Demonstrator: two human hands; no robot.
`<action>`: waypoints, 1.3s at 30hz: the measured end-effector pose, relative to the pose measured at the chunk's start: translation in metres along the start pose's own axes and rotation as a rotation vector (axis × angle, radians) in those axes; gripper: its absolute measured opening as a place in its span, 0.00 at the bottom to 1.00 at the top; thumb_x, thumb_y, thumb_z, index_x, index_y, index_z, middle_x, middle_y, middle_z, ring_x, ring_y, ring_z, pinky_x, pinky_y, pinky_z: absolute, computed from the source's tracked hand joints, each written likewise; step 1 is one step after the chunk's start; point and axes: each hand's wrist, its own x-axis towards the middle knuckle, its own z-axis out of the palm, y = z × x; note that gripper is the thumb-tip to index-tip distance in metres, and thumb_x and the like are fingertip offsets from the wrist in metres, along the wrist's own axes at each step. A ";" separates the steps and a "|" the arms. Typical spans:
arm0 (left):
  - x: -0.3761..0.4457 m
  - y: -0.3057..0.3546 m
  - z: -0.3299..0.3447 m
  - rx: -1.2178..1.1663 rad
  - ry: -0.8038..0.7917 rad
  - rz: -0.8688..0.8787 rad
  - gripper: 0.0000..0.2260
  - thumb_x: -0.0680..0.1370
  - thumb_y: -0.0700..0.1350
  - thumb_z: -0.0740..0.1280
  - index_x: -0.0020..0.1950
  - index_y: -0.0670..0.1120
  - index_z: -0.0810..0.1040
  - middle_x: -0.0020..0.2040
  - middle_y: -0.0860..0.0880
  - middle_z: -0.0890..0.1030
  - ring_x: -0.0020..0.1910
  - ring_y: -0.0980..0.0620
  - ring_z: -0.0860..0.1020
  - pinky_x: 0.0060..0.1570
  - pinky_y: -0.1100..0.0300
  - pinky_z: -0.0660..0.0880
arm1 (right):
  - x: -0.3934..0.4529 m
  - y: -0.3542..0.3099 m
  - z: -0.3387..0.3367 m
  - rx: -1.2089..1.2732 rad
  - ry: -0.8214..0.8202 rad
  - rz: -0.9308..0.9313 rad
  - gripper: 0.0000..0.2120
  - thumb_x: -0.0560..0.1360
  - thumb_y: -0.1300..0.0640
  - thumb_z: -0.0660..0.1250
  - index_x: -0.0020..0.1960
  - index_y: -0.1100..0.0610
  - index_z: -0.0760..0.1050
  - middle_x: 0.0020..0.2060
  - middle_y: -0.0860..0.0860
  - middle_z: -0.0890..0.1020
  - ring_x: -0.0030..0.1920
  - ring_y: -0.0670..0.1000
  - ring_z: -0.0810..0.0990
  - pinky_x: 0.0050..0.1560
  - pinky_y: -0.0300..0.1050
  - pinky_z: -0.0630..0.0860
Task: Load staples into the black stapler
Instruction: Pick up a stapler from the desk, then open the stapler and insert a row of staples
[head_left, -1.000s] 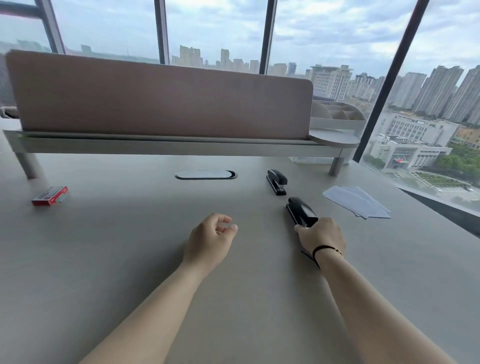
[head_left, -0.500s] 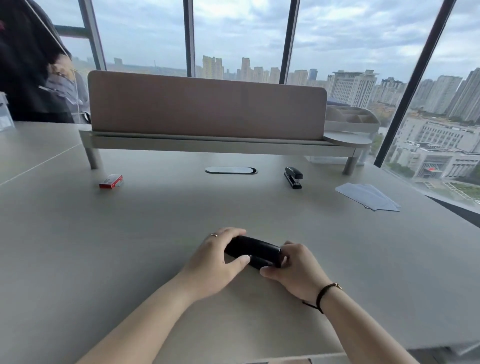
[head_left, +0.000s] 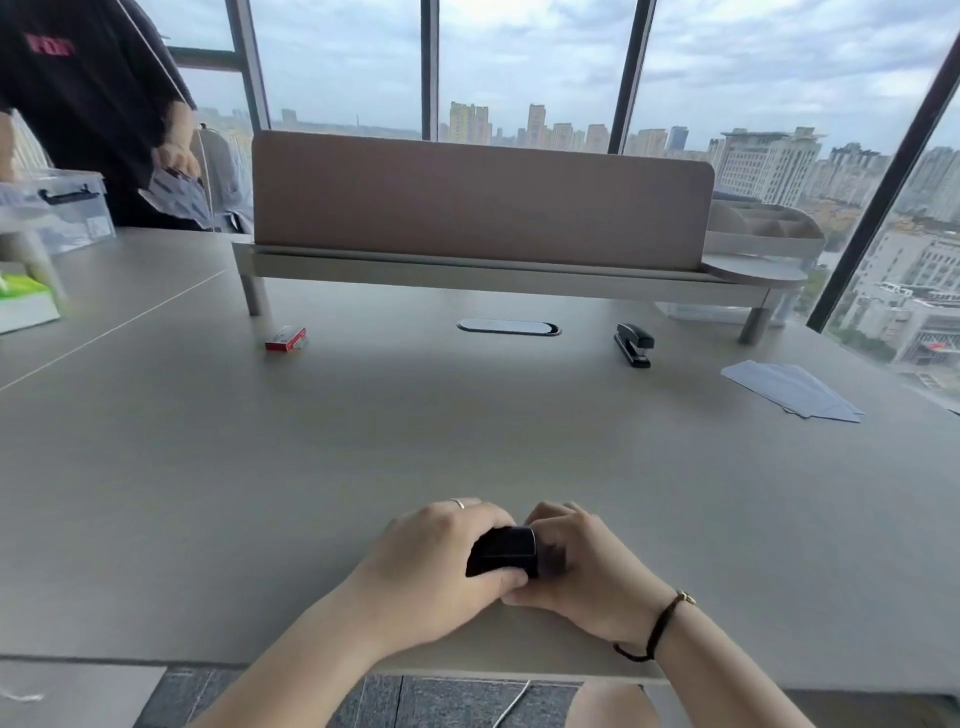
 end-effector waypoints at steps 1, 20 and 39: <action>0.000 0.001 0.001 0.021 0.018 -0.001 0.16 0.71 0.62 0.70 0.57 0.61 0.76 0.51 0.60 0.82 0.49 0.59 0.79 0.49 0.59 0.76 | 0.000 0.000 0.000 -0.004 0.003 -0.005 0.22 0.59 0.37 0.71 0.40 0.55 0.79 0.41 0.47 0.78 0.49 0.48 0.75 0.56 0.52 0.73; -0.042 -0.096 -0.061 -0.829 0.259 -0.122 0.28 0.63 0.64 0.78 0.49 0.43 0.83 0.45 0.49 0.87 0.46 0.61 0.82 0.49 0.75 0.74 | -0.002 0.003 -0.002 -0.029 0.008 -0.018 0.11 0.59 0.35 0.70 0.36 0.40 0.77 0.40 0.44 0.78 0.48 0.47 0.74 0.49 0.43 0.70; -0.063 -0.126 -0.069 -0.240 -0.037 -0.317 0.26 0.59 0.70 0.71 0.53 0.62 0.79 0.54 0.58 0.84 0.53 0.55 0.81 0.61 0.50 0.74 | -0.004 0.002 -0.001 0.012 0.017 -0.002 0.16 0.59 0.36 0.72 0.41 0.45 0.82 0.41 0.46 0.79 0.49 0.47 0.75 0.48 0.43 0.71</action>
